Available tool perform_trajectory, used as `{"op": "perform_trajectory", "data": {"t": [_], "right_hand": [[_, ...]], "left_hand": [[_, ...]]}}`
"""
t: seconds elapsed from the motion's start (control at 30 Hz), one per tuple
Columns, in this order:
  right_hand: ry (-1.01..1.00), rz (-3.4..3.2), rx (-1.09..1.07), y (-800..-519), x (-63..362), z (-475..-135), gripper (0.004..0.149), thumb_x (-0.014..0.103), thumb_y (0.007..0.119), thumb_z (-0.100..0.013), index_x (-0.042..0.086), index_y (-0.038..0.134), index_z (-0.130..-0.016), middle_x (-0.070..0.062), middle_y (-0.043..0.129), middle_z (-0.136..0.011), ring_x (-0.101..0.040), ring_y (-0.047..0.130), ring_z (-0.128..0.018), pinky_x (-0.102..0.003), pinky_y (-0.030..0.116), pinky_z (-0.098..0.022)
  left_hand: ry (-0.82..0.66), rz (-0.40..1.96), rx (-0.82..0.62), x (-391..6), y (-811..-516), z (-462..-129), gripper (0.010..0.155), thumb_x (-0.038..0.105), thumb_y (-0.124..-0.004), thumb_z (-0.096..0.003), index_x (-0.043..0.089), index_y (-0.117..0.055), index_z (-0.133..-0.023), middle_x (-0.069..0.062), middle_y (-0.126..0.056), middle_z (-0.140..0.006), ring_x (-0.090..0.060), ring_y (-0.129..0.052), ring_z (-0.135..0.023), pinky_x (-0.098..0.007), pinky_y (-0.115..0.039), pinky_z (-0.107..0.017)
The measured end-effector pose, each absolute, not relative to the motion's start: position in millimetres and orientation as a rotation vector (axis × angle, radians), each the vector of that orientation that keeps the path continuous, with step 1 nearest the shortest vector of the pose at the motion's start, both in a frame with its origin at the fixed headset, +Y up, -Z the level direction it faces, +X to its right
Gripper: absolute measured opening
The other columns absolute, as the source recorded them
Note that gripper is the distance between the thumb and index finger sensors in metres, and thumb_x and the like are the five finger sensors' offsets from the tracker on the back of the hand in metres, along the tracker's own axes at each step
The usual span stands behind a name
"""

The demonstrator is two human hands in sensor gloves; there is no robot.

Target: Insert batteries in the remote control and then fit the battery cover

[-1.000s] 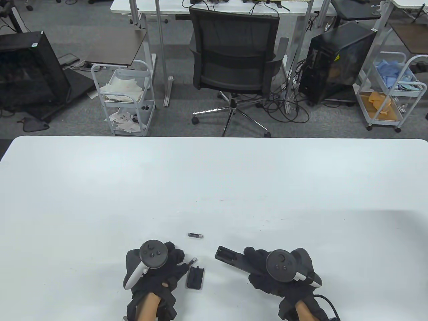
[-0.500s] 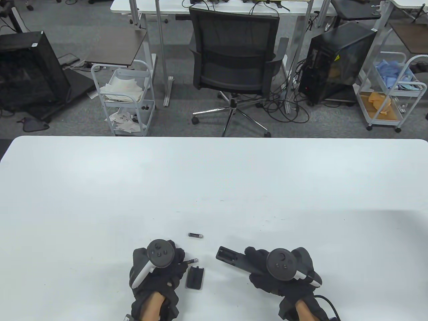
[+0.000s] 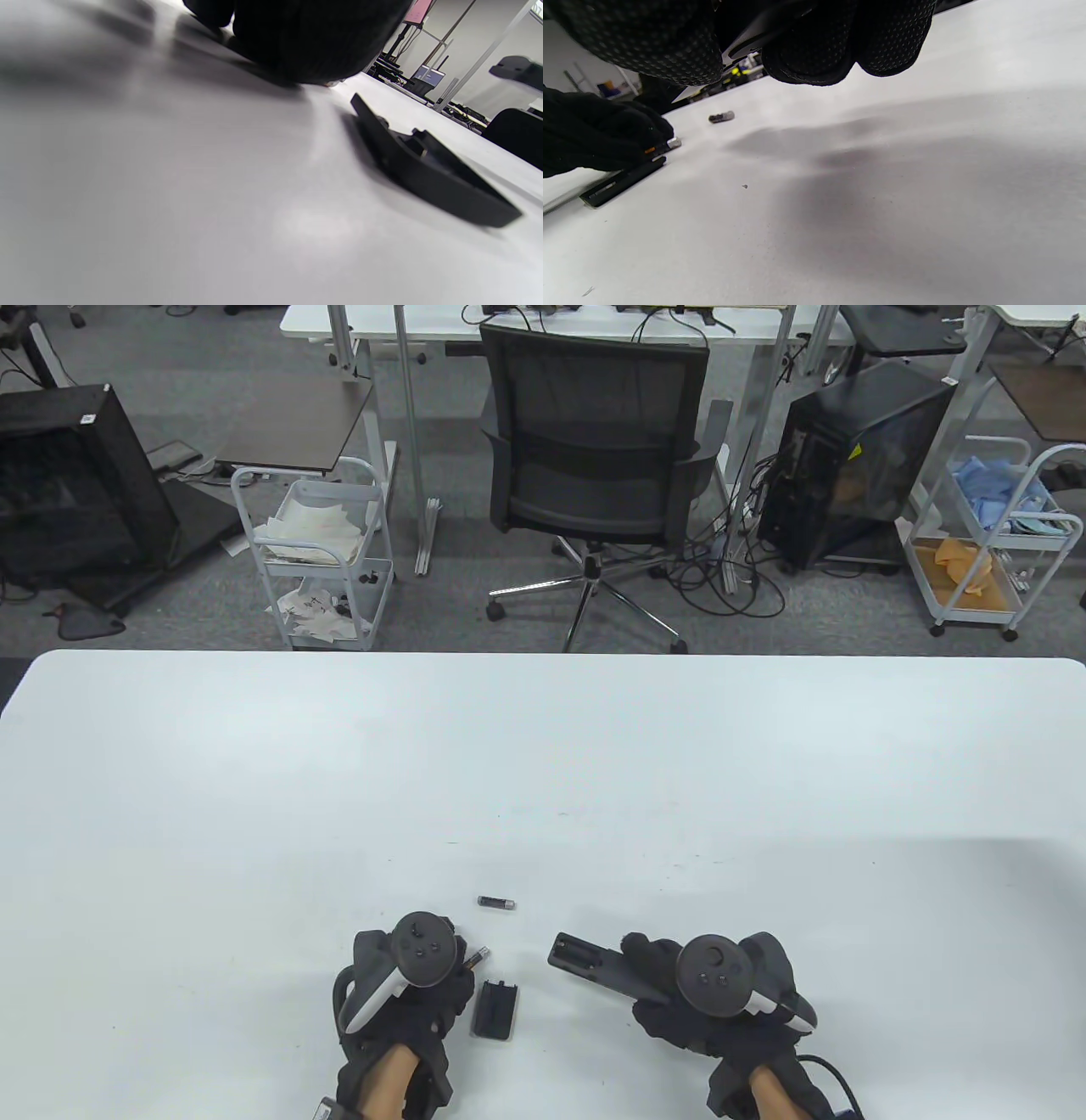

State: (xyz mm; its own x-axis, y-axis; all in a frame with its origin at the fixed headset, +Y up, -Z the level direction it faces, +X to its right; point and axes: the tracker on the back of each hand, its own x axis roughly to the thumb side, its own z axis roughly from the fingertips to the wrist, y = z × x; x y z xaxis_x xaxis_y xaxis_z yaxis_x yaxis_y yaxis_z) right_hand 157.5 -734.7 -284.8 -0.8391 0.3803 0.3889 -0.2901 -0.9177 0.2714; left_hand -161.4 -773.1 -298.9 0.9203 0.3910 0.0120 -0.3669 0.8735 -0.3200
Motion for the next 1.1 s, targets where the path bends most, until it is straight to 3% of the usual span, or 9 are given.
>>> {"op": "perform_trajectory", "data": {"t": [0.23, 0.4, 0.7, 0.87, 1.1], "right_hand": [[0.297, 2.707, 0.635, -735.3, 156.5, -284.5, 0.075, 0.044, 0.089, -0.043, 0.019, 0.06, -0.108, -0.006, 0.085, -0.099, -0.015, 0.093, -0.066, -0.045, 0.076, -0.069], [0.305, 2.712, 0.636, -735.8, 155.8, -284.2, 0.075, 0.044, 0.088, -0.043, 0.019, 0.06, -0.108, -0.006, 0.084, -0.099, -0.015, 0.093, -0.066, -0.045, 0.076, -0.069], [0.315, 2.716, 0.638, -736.4, 155.1, -284.1, 0.075, 0.044, 0.089, -0.043, 0.019, 0.06, -0.108, -0.006, 0.085, -0.099, -0.015, 0.093, -0.066, -0.045, 0.075, -0.069], [0.319, 2.717, 0.641, -736.7, 154.7, -283.3, 0.075, 0.044, 0.088, -0.043, 0.019, 0.059, -0.108, -0.006, 0.084, -0.099, -0.015, 0.093, -0.066, -0.045, 0.075, -0.069], [0.332, 2.724, 0.652, -737.4, 153.2, -282.3, 0.075, 0.044, 0.089, -0.043, 0.019, 0.059, -0.108, -0.006, 0.084, -0.099, -0.015, 0.093, -0.067, -0.045, 0.075, -0.069]], "left_hand": [[-0.075, 0.328, -0.305, -162.7, -770.9, -298.6, 0.047, 0.029, -0.083, -0.0535, 0.005, -0.074, -0.094, -0.006, -0.055, -0.116, -0.031, -0.048, -0.111, -0.064, -0.038, -0.082], [-0.063, 0.333, -0.327, -162.0, -768.8, -297.8, 0.045, 0.026, -0.082, -0.0571, 0.004, -0.073, -0.096, -0.01, -0.054, -0.116, -0.035, -0.047, -0.11, -0.064, -0.041, -0.08], [-0.092, 0.326, -0.355, -158.0, -768.9, -295.9, 0.057, 0.029, -0.083, -0.058, 0.006, -0.062, -0.105, -0.011, -0.04, -0.121, -0.038, -0.045, -0.109, -0.065, -0.037, -0.08], [-0.105, 0.258, -0.311, -146.0, -769.1, -297.1, 0.045, 0.025, -0.08, -0.059, 0.011, -0.07, -0.101, -0.006, -0.049, -0.12, -0.036, -0.05, -0.108, -0.067, -0.038, -0.08], [-0.14, 0.319, -0.326, -152.5, -772.5, -300.0, 0.046, 0.025, -0.081, -0.0562, 0.008, -0.071, -0.098, -0.006, -0.052, -0.118, -0.032, -0.048, -0.108, -0.067, -0.031, -0.082]]}}
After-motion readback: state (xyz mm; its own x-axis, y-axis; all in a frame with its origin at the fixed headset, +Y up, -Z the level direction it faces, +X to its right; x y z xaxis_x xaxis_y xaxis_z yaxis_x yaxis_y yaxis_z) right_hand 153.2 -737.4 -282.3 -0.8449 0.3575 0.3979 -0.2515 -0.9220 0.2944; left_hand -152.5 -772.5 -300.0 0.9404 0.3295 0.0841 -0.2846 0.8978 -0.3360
